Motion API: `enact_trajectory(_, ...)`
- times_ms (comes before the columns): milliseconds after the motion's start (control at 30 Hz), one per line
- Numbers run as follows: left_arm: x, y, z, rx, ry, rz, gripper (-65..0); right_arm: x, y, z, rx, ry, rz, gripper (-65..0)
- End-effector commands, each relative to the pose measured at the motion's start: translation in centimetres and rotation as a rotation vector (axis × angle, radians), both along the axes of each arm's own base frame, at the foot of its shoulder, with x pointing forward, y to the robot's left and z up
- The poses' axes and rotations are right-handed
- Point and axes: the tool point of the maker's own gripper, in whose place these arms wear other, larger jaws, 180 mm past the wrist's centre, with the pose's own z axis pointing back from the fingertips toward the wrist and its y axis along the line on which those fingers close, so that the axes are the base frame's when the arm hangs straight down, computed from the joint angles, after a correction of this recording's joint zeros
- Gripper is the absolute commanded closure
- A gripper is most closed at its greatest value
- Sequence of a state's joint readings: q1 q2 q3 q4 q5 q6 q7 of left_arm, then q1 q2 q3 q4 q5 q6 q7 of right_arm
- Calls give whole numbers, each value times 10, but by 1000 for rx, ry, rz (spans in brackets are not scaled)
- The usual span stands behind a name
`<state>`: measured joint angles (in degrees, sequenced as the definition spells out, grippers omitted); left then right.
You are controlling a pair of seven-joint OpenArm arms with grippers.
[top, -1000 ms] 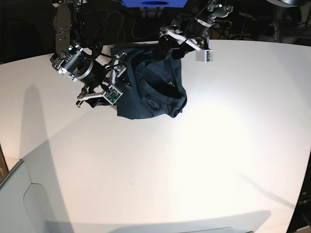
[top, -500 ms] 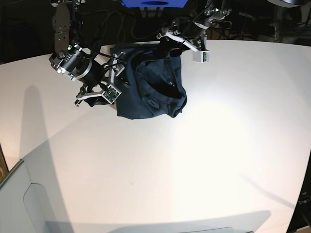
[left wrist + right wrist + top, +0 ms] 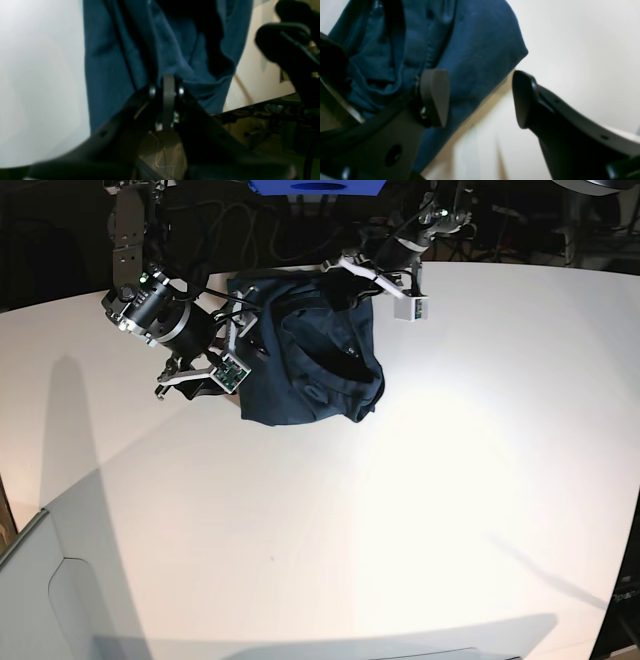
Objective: Fold the T-shirt properly
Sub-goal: 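Grasp the bundle's edge with the left gripper and flip it over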
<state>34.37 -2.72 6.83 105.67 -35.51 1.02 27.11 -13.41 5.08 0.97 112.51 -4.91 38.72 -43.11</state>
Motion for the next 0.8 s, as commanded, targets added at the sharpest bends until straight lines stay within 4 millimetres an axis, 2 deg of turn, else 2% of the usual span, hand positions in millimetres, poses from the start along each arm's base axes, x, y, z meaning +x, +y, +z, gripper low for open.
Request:
enact_trajectory(0,3,-8,9,-26,-29,-10,0,4,3,10,21,-36,13,-379)
enact_trajectory(67,-1,-8,10,-23,-28,-26,0,4,3,10,21,-36,13,-379)
enact_trajectory(133,-1,-13,21,-37,-52,-46,0,5,3,11,21,-39,13,-379)
enact_trajectory(300,-17,-10,43,-36,-69,-51,0,7,3,11,21,-42,13,-379)
enact_trajectory(500,-33,5,38,-1,-31,-55,0,6,5,12,28,-43,14,-379)
enact_trajectory(633,-35,27,32,47,-17,-14,0,7,4,12,26,-43,13,-379)
enact_trajectory(767,-31,33,32,62,-22,-4,0,6,4,12,26,-43,14,-379)
